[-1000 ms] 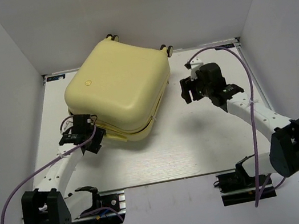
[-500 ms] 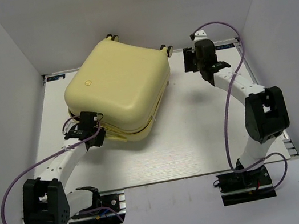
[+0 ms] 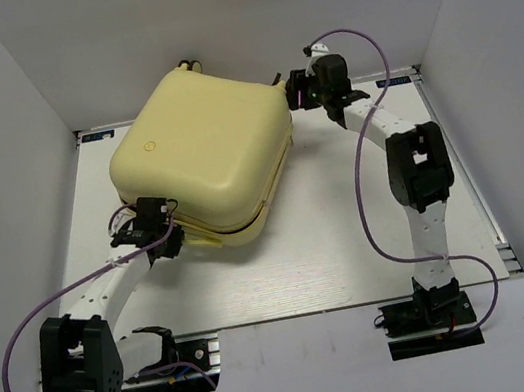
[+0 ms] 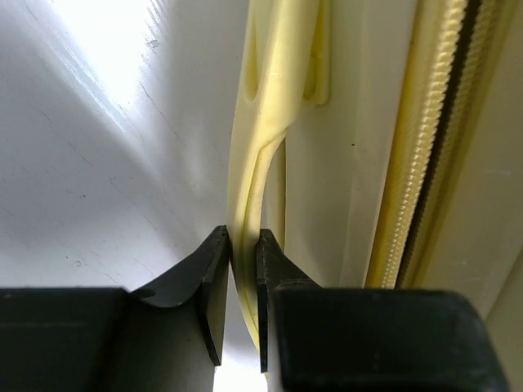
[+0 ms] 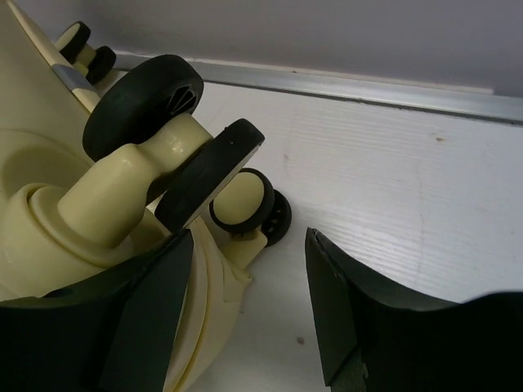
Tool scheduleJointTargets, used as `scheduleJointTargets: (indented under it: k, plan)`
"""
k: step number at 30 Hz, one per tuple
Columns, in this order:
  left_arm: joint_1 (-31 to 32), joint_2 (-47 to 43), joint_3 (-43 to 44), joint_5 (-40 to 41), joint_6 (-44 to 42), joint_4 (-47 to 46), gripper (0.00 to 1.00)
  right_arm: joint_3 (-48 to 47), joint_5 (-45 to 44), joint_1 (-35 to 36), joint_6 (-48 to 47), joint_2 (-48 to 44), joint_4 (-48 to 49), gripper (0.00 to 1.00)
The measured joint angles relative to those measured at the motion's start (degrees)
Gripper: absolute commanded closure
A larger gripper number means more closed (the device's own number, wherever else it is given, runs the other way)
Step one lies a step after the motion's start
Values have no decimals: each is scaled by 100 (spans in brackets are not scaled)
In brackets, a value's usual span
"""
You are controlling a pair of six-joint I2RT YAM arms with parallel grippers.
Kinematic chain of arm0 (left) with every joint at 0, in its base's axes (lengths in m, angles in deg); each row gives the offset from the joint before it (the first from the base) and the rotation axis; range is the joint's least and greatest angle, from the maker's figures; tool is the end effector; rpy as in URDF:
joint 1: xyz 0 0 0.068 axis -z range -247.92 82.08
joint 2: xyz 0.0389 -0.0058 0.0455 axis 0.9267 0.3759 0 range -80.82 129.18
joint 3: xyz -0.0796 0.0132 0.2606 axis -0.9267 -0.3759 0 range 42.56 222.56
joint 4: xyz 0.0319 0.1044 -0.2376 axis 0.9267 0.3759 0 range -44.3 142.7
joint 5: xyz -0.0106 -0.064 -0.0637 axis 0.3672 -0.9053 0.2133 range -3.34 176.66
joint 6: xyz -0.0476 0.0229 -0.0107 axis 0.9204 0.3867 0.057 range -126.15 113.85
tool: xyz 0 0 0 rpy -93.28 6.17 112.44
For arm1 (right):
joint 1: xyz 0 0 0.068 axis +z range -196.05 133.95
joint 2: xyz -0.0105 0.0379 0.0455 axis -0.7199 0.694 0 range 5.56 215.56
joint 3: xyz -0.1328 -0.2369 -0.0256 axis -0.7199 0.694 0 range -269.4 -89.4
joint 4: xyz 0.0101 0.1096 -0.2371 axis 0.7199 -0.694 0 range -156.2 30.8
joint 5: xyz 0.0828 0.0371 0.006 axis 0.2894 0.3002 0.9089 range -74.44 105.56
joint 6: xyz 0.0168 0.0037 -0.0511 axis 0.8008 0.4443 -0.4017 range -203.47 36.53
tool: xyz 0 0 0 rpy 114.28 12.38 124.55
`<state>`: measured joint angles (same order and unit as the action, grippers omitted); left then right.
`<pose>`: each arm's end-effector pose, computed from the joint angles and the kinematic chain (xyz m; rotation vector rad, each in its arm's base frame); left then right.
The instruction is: Pack the luggage
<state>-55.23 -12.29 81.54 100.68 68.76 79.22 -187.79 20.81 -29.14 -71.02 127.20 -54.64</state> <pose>0.2118 -0.0388 0.1937 -1.4249 2.2112 -0.2023 0.4879 0.1517 0.2616 -0.1377 1.9144 0.4340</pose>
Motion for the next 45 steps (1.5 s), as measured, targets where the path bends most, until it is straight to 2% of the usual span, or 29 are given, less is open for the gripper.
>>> scheduleJointTargets:
  k: [7,13,17,25,29,31,36,40,45]
  plan:
    - [-140,-20,-4,-111,-157,0,100,-315,498,-9,162,350,284,34]
    - [-267,-114,-35,-98,-271,48,100,-260,879,-81,-179,304,310,34]
    - [-577,-181,-72,-236,-575,55,100,306,1012,-129,-387,-186,144,34]
    - [-1443,-48,79,-675,-1335,195,100,2151,909,-151,-1130,-2210,-48,30]
    - [-1526,35,197,-754,-1591,258,100,2922,1228,-157,-1567,-2806,-31,32]
    - [-1528,164,348,-765,-1692,407,100,3285,1537,-155,-1862,-2927,-92,32]
    - [-1593,350,577,-741,-1871,636,100,4120,2273,-116,-2393,-2957,-151,40]
    - [-1622,348,579,-728,-1897,669,100,4264,2632,-13,-2387,-2857,105,39]
    - [-1624,308,542,-715,-1891,647,100,4258,2822,223,-2232,-2649,883,39]
